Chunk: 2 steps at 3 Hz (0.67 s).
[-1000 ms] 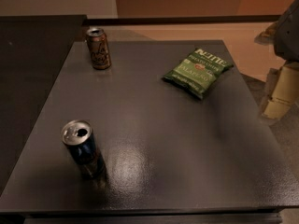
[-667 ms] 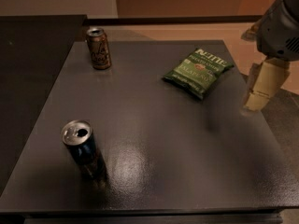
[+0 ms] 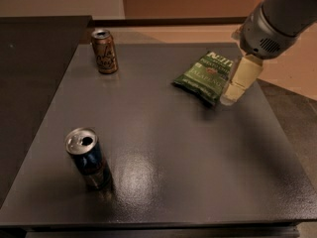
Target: Move green jalapeno chip bag near orange can
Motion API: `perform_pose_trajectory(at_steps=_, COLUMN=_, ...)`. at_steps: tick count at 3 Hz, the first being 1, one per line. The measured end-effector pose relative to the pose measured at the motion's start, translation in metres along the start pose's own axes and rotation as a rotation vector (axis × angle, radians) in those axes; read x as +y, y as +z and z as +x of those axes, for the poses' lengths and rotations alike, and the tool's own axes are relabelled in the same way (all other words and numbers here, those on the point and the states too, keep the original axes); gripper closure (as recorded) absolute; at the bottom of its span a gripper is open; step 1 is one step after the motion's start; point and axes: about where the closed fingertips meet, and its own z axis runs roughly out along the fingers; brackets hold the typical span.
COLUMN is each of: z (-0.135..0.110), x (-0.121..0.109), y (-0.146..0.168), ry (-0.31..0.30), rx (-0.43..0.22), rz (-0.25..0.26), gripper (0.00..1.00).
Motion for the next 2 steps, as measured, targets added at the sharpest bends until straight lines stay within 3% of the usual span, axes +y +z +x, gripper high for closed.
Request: perform_pose_trajectory(at_steps=2, z=0.002, x=-0.053, y=0.054, ry=0.027, rx=-0.023, rz=0.028, gripper=0.0)
